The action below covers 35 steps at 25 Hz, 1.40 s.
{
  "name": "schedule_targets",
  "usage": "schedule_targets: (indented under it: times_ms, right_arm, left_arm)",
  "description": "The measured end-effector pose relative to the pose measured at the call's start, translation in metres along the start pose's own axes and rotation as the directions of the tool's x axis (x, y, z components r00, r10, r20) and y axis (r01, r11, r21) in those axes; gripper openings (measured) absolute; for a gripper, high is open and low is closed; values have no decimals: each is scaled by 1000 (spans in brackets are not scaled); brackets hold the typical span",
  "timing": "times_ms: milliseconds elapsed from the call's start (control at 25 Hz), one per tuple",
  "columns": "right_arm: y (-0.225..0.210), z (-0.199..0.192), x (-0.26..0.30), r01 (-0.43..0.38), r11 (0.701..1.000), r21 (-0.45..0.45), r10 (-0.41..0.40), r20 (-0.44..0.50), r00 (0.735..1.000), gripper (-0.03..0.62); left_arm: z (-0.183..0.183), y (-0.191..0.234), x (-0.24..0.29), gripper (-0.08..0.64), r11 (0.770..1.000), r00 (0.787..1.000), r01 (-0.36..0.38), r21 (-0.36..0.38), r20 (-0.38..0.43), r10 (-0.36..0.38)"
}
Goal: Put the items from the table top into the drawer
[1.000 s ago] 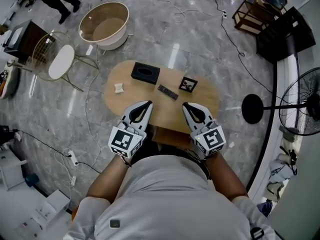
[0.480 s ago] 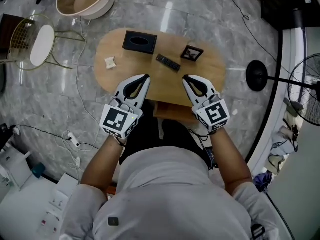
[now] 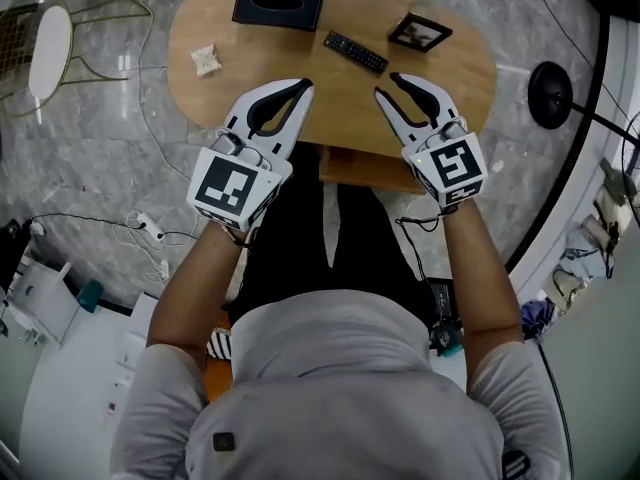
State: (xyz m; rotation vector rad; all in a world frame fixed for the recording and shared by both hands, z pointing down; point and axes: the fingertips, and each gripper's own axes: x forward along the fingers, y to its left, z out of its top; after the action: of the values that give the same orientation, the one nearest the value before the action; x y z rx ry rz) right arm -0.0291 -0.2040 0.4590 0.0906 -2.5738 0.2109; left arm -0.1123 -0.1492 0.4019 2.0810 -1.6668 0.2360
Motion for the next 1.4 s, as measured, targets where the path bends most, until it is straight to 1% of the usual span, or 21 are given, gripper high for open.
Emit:
schedule_targets:
  times_ms: [160, 360, 440, 520, 600, 680, 800, 960, 1040, 1120, 1200, 1400]
  right_arm:
    - [-12, -46, 36, -32, 999, -37, 28, -85, 996, 163]
    - [-23, -99, 71, -79, 993, -87, 60, -202, 977, 189]
    - [-28, -117, 86, -92, 988, -125, 61, -237, 970, 192]
    - [-31, -137, 98, -106, 978, -178, 53, -283, 958, 192]
    - [-34, -161, 109, -129, 964, -230, 45, -339, 940, 195]
    - [-41, -185, 120, -154, 957, -244, 49, -388, 920, 201]
    - [-58, -212, 138, -185, 956, -227, 67, -444, 894, 223]
    - [-67, -242, 159, -216, 950, -225, 75, -508, 858, 235]
    - [-70, -256, 171, -233, 947, -220, 81, -539, 838, 238]
    - [-75, -267, 182, -250, 945, -211, 89, -569, 817, 245]
    - [-78, -275, 187, -261, 945, -199, 95, -595, 798, 249]
    - [-77, -293, 192, -294, 938, -184, 109, -648, 754, 253]
  left_arm:
    - [-40, 15, 23, 9, 1000, 999, 14, -14, -32, -15]
    - [-78, 29, 46, 9, 999, 998, 17, -39, -62, -19]
    - [-95, 36, 54, 9, 999, 997, 11, -47, -75, -14]
    - [-108, 40, 61, 9, 999, 997, 13, -39, -72, -16]
    - [-123, 44, 68, 9, 999, 996, 9, -42, -84, -13]
    - [-138, 47, 78, 9, 999, 995, 8, -46, -101, -13]
    - [-152, 59, 96, 9, 999, 993, 13, -47, -116, -19]
    - [-176, 71, 106, 9, 996, 987, -3, -88, -161, -11]
    - [-182, 79, 111, 9, 997, 988, 6, -77, -152, -17]
    - [-189, 86, 114, 9, 997, 988, 5, -83, -155, -17]
    - [-196, 87, 114, 9, 994, 984, -10, -106, -179, -9]
    - [-204, 85, 113, 9, 994, 980, -16, -112, -199, -7]
